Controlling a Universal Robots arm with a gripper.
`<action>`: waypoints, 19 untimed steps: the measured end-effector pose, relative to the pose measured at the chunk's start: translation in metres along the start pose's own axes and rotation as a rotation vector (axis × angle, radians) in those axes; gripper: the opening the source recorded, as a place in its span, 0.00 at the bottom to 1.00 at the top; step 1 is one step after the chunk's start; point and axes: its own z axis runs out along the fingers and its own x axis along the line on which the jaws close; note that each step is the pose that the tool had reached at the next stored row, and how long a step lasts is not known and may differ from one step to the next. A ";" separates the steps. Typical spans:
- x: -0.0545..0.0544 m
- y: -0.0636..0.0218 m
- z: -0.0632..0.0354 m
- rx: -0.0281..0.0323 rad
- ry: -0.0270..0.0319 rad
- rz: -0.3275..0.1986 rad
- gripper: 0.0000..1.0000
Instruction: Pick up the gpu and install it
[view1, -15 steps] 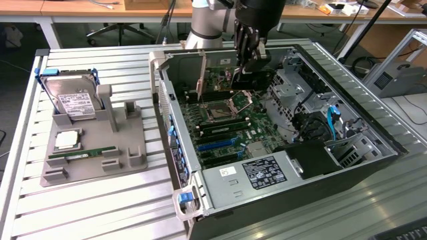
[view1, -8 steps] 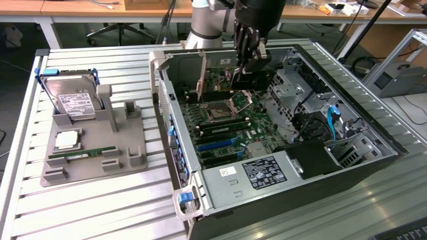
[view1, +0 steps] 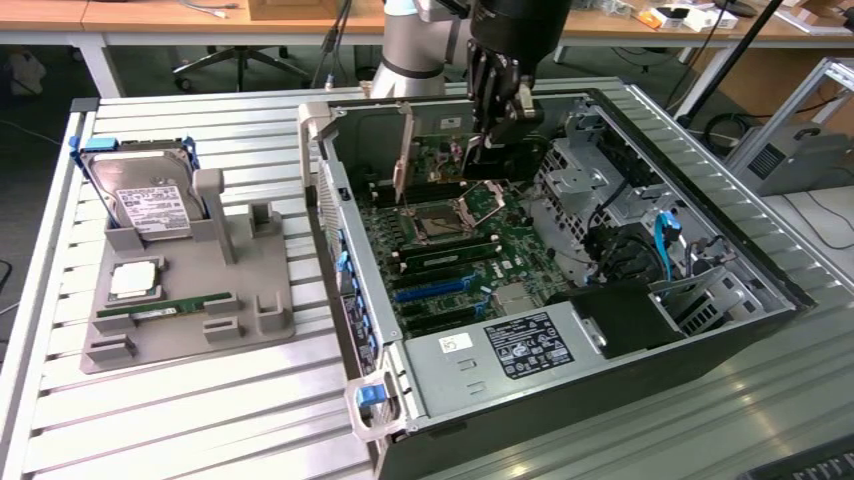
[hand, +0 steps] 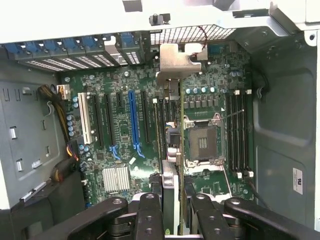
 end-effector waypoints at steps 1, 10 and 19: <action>0.000 0.0000 0.0000 0.0000 -0.0001 -0.003 0.27; 0.000 0.0000 0.0002 -0.0003 -0.0010 -0.021 0.27; 0.004 -0.0003 0.0004 -0.0003 -0.0009 -0.021 0.27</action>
